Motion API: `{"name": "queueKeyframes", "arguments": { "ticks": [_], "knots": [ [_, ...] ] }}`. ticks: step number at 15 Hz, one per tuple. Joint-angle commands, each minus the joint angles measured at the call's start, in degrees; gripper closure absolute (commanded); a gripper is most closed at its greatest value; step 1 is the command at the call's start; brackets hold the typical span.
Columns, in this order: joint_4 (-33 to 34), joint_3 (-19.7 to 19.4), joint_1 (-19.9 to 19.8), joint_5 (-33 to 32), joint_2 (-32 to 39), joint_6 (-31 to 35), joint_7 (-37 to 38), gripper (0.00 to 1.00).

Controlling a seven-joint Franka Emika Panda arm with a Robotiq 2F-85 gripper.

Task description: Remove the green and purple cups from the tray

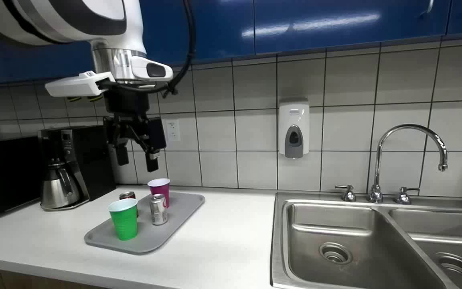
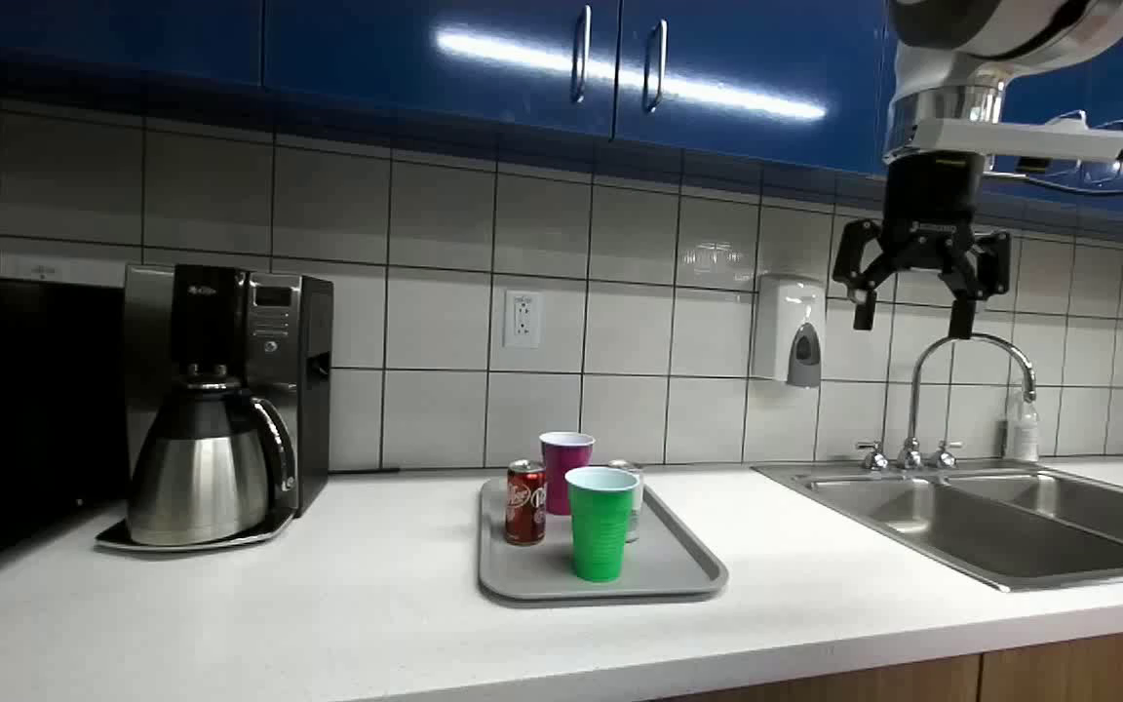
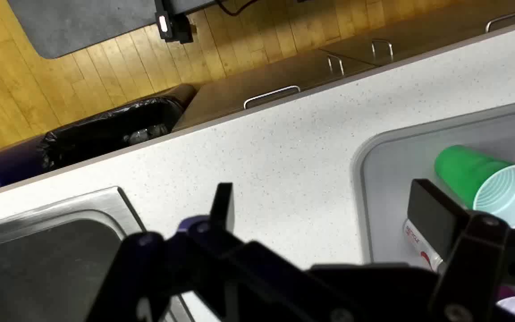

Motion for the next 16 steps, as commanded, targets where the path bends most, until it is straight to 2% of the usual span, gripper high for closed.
{"name": "queueKeyframes", "arguments": {
  "ticks": [1, 12, 16],
  "knots": [
    [0.13, 0.48, -0.62, 0.38, 0.09, -0.13, -0.38, 0.00],
    [0.13, 0.47, -0.62, 0.38, 0.09, -0.13, -0.38, 0.00],
    [-1.45, 1.68, -0.36, 0.01, 0.06, 3.31, 0.29, 0.00]
  ]
}}
